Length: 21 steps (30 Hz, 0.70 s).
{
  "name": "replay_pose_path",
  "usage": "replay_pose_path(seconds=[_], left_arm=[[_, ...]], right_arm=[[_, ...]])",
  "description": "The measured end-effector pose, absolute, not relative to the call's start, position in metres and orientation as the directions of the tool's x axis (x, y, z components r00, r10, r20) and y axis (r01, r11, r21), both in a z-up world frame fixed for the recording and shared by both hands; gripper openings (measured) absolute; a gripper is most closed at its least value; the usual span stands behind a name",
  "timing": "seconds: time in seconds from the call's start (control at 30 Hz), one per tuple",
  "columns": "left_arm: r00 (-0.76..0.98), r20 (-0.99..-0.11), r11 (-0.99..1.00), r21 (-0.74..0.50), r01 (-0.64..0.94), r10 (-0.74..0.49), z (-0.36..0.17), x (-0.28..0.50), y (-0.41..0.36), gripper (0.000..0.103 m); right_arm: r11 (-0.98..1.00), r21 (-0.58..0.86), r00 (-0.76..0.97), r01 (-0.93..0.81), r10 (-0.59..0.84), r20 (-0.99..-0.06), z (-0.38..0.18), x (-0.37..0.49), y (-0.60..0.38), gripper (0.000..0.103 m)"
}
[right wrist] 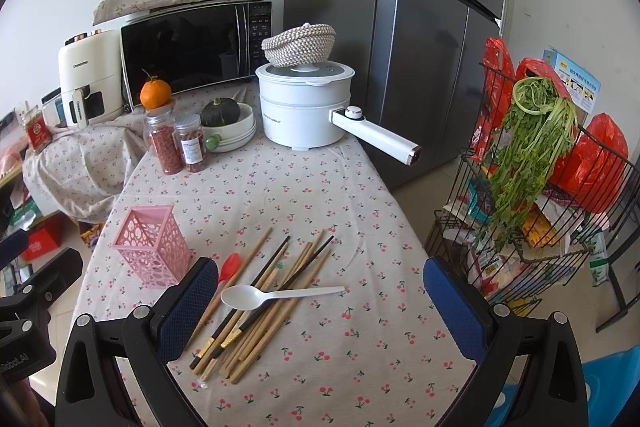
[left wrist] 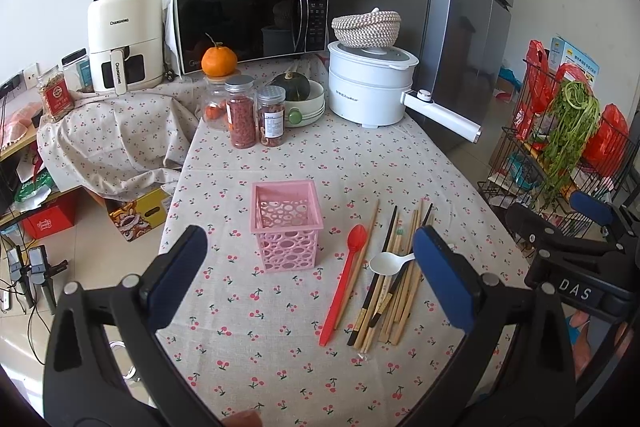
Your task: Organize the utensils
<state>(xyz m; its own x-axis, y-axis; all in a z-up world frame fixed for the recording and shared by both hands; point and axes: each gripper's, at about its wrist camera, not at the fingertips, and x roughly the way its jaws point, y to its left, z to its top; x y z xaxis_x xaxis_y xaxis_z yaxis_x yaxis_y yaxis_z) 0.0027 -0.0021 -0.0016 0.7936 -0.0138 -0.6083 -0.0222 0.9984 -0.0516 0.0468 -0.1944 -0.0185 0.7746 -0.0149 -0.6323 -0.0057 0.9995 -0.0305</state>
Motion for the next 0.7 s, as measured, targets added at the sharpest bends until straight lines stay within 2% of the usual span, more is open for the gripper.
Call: replay_pose_path(seconds=[0.7], left_arm=[[0.798, -0.602, 0.998, -0.056, -0.021, -0.017, -0.0024, -0.0003, -0.0033, 0.102]], right_arm=[[1.000, -0.028, 0.774, -0.005, -0.014, -0.633, -0.0188, 0.0467, -0.1947, 0.103]])
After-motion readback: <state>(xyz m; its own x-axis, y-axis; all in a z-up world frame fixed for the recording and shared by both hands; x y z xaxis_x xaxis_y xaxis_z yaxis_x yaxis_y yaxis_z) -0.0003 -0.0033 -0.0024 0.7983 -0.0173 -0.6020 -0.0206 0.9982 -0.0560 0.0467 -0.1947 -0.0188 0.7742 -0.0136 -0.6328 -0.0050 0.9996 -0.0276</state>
